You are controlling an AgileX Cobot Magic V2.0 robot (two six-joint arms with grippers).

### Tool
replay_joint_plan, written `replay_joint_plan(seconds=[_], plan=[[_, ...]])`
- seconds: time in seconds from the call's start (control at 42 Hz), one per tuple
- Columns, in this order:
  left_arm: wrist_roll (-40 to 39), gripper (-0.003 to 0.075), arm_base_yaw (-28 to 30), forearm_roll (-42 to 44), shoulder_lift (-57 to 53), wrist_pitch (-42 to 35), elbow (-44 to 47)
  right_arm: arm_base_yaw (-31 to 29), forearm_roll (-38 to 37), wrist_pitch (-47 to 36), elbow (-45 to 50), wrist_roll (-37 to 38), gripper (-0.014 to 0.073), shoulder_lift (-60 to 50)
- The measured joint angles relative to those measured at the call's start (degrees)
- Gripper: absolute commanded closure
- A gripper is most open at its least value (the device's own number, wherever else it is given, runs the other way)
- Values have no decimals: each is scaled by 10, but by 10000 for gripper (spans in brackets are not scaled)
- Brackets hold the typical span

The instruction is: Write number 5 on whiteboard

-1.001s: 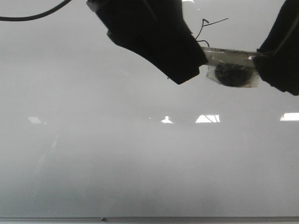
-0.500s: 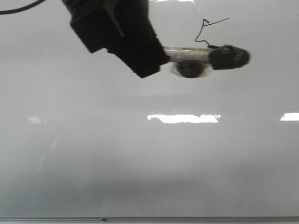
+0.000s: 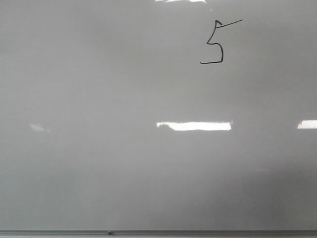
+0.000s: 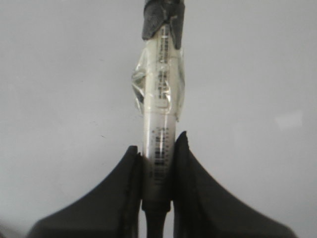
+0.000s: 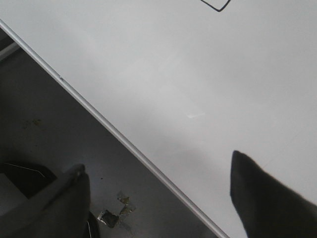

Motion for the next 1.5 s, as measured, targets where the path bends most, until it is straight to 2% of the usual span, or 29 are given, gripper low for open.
replay_joint_plan(seconds=[0.119,0.214,0.357,0.453,0.62,0.858,1.263,1.335,1.501], plan=[[-2,741,81,-98,-38,-185,96,0,0,0,0,0,-6,0],[-5,741,107,-144,-44,-329,182,0,0,0,0,0,-6,0],[-5,741,108,-164,-27,-494,270,0,0,0,0,0,-6,0],[-5,741,93,-165,-3,-564,295,0,0,-2,0,0,-6,0],[-5,741,68,-158,57,-639,300,0,0,-5,0,0,-6,0],[-5,741,65,-153,142,-746,300,0,0,-5,0,0,-6,0],[-5,736,65,-152,241,-837,299,0,0,-5,0,0,-6,0],[-5,702,65,-152,250,-839,299,0,0,-5,0,0,-6,0],[-5,501,65,-147,255,-838,299,0,0,-5,0,0,-6,0]])
